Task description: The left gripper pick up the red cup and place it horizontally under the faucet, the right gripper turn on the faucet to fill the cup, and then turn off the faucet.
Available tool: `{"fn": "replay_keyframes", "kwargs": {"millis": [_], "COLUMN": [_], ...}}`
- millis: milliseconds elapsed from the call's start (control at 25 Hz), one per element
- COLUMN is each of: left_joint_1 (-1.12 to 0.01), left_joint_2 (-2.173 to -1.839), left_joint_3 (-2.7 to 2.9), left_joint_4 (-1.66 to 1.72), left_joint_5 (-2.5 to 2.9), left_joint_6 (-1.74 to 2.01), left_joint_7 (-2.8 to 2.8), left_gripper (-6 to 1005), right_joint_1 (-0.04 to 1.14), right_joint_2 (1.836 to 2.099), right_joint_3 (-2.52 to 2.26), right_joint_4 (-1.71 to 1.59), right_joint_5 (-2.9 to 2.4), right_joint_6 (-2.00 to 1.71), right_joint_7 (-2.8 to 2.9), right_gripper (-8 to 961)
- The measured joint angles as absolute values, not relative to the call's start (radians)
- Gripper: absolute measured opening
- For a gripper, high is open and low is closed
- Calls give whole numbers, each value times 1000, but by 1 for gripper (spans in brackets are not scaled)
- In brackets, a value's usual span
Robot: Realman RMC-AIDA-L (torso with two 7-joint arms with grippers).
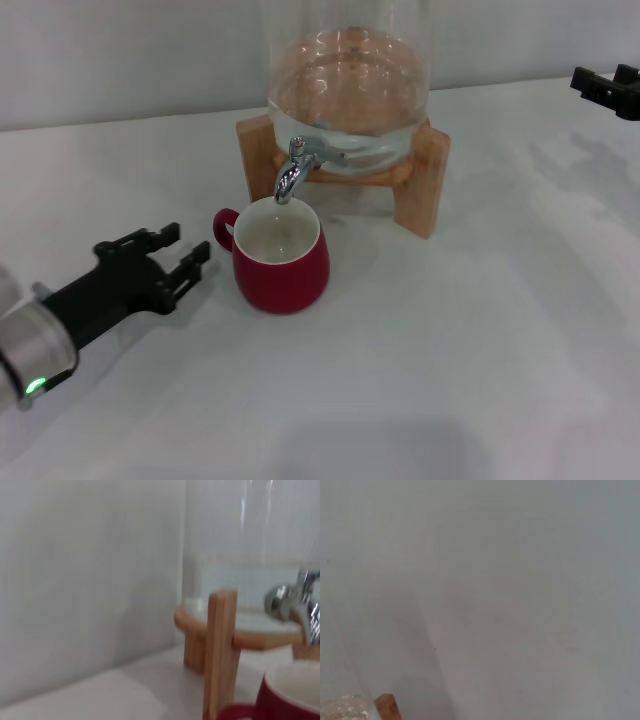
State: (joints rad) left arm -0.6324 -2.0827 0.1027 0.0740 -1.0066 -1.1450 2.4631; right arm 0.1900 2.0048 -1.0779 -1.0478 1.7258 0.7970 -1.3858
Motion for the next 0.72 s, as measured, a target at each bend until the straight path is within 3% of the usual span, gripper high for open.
{"fn": "replay_keyframes", "kwargs": {"millis": [720], "left_joint_1": [-349], "left_joint_2": [-2078], "left_joint_3": [107], "left_joint_4": [450], "left_joint_5": [-1428], "left_joint_6": [-1902], "left_joint_7": [2080], "left_gripper": [488], "right_joint_1": [182], "right_joint_2": [2005], "right_joint_3": [-1035], "right_joint_4": [-1040], "right_joint_5": [1727], "right_joint_6": [879], "right_joint_7": [-1383], "right_gripper": [736]}}
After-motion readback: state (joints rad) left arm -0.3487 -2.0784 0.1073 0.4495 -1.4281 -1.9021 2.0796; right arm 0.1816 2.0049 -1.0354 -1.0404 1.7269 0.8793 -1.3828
